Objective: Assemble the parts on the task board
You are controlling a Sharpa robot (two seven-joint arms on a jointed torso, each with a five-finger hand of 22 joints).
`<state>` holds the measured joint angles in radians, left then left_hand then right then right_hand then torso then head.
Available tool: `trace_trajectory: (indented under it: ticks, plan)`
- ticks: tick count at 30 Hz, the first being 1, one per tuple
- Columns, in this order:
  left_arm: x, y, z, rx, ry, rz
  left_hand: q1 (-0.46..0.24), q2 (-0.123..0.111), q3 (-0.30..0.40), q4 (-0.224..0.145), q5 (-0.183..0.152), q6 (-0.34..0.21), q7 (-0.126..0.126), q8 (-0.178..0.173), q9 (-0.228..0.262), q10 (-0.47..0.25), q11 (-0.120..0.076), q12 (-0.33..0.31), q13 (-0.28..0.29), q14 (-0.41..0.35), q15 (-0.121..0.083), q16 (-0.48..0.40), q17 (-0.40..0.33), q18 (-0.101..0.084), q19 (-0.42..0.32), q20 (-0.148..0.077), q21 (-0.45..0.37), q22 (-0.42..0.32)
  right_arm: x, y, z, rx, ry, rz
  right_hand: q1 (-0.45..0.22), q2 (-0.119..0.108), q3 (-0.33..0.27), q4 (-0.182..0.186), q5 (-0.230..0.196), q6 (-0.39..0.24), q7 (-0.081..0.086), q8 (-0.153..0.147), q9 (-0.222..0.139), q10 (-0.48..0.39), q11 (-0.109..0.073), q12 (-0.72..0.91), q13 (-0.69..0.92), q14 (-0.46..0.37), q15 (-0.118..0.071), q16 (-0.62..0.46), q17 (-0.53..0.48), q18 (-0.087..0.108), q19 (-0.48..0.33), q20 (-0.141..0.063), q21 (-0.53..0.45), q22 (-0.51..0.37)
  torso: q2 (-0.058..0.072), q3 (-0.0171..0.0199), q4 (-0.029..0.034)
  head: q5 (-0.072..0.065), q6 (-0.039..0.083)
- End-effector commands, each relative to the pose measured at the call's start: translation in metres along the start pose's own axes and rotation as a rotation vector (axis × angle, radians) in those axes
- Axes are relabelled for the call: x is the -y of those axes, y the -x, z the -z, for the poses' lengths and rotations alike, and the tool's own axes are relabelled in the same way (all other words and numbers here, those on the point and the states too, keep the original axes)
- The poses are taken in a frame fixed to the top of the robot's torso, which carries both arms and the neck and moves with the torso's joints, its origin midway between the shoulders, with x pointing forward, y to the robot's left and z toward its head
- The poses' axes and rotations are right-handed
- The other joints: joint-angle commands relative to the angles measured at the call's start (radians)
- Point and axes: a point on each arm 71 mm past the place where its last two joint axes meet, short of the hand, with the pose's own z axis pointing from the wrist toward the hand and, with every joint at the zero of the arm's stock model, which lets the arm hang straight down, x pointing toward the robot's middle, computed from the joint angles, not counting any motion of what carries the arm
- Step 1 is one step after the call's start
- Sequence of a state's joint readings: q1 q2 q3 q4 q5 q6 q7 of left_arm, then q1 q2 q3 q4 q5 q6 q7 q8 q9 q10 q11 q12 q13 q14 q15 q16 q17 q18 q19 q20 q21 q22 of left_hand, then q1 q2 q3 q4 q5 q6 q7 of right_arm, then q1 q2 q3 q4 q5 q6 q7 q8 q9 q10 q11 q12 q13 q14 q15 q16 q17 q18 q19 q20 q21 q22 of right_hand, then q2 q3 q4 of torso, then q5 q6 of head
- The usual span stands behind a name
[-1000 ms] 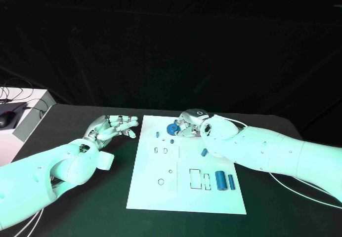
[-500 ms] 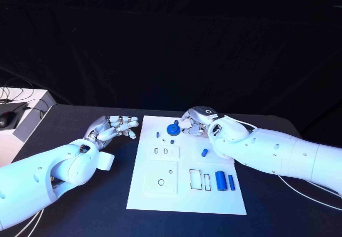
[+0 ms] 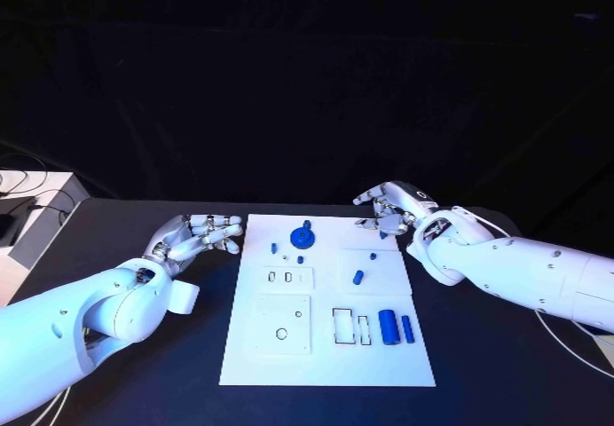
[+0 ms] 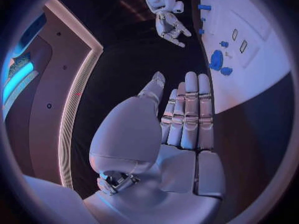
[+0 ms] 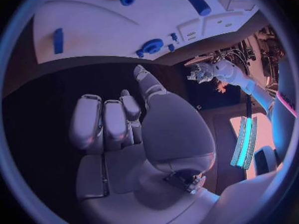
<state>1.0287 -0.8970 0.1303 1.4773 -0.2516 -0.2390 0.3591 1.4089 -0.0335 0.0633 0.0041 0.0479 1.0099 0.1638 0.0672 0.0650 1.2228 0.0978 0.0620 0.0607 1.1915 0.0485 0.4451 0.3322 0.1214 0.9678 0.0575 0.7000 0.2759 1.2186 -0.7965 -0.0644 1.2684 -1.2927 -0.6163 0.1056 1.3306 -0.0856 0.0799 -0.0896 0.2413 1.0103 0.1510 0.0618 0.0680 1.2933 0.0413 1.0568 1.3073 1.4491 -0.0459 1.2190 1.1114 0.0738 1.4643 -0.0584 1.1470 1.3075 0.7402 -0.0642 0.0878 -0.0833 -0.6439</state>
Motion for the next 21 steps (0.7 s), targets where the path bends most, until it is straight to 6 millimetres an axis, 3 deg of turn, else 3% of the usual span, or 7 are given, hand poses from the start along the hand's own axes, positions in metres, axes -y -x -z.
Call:
trace_trajectory:
  ticks: [1, 6, 11, 14, 18, 21]
  plan:
    - [0.000, -0.003, 0.001, -0.032, -0.019, 0.012, 0.007, -0.012, -0.007, -0.007, 0.002, 0.003, -0.004, -0.003, -0.001, 0.016, -0.004, 0.001, 0.001, -0.001, -0.008, -0.004, -0.001, -0.015, -0.004, -0.004, -0.005, -0.002, 0.018, 0.005, 0.007, -0.058, 0.013, -0.077, 0.014, -0.006, -0.020, 0.007, -0.005, 0.008, -0.002, 0.002, -0.001, -0.005, -0.003, 0.004, -0.001, 0.000, 0.003, 0.001, 0.007, 0.009, 0.051, 0.004, 0.009, 0.162, 0.001, 0.0074, -0.0093, -0.005, 0.001]
    - [-0.004, -0.004, 0.002, -0.035, -0.012, 0.016, 0.011, -0.015, -0.012, -0.015, 0.002, 0.004, -0.005, -0.004, -0.001, 0.019, -0.005, 0.000, 0.001, 0.006, -0.010, 0.003, 0.001, -0.017, 0.005, -0.010, -0.004, -0.002, 0.044, 0.014, 0.015, -0.083, -0.018, -0.061, 0.026, -0.016, -0.028, 0.015, 0.003, 0.005, -0.002, 0.002, -0.001, -0.003, -0.003, 0.009, 0.002, 0.001, 0.003, 0.003, 0.015, 0.008, 0.051, 0.004, 0.015, 0.164, 0.000, 0.0138, -0.0115, -0.006, 0.000]
    - [-0.008, -0.005, 0.003, -0.039, -0.004, 0.013, 0.006, -0.018, -0.021, -0.020, 0.002, 0.003, -0.006, -0.004, -0.001, 0.017, -0.005, 0.000, 0.001, 0.009, -0.011, 0.012, 0.005, -0.019, 0.011, -0.014, 0.000, 0.000, 0.061, 0.018, 0.019, -0.110, -0.047, -0.042, 0.029, -0.020, -0.030, 0.016, 0.011, -0.003, 0.000, 0.002, -0.002, -0.003, -0.001, 0.010, 0.002, 0.002, 0.004, 0.005, 0.018, 0.008, 0.051, 0.005, 0.017, 0.164, 0.001, 0.0186, -0.0095, -0.005, 0.001]
    - [-0.009, -0.005, 0.004, -0.042, -0.002, 0.005, -0.016, -0.041, -0.037, -0.013, 0.002, 0.002, -0.008, -0.004, -0.001, 0.019, -0.004, 0.002, 0.002, 0.010, -0.010, 0.013, 0.005, -0.020, 0.012, -0.013, -0.002, -0.002, 0.067, 0.016, 0.020, -0.123, -0.060, -0.033, 0.030, -0.020, -0.030, 0.017, 0.014, -0.004, 0.000, 0.002, -0.001, -0.003, -0.001, 0.011, 0.003, 0.002, 0.004, 0.005, 0.018, 0.008, 0.051, 0.005, 0.018, 0.164, 0.001, 0.0204, -0.0093, -0.005, -0.001]
    - [-0.010, -0.006, 0.004, -0.042, 0.001, -0.004, -0.025, -0.054, -0.044, -0.006, 0.002, 0.001, -0.011, -0.003, 0.000, 0.027, -0.007, 0.005, 0.003, 0.011, -0.010, 0.014, 0.005, -0.021, 0.015, -0.013, -0.006, -0.005, 0.075, 0.012, 0.020, -0.136, -0.079, -0.022, 0.031, -0.020, -0.032, 0.020, 0.017, -0.014, 0.003, 0.001, -0.002, -0.006, 0.000, 0.008, 0.001, 0.002, 0.006, 0.005, 0.019, 0.009, 0.051, 0.006, 0.017, 0.164, 0.003, 0.0219, -0.0085, -0.006, -0.002]
    - [-0.011, -0.006, 0.004, -0.043, 0.002, -0.008, -0.024, -0.062, -0.040, 0.002, 0.002, 0.000, -0.012, -0.003, 0.000, 0.032, -0.008, 0.004, 0.003, 0.012, -0.011, 0.015, 0.004, -0.022, 0.023, -0.014, -0.014, -0.011, 0.078, 0.009, 0.019, -0.144, -0.091, -0.017, 0.031, -0.021, -0.033, 0.021, 0.018, -0.017, 0.004, 0.001, -0.002, -0.007, 0.001, 0.008, 0.001, 0.002, 0.006, 0.005, 0.020, 0.009, 0.051, 0.007, 0.017, 0.164, 0.003, 0.0205, -0.0079, -0.006, -0.004]
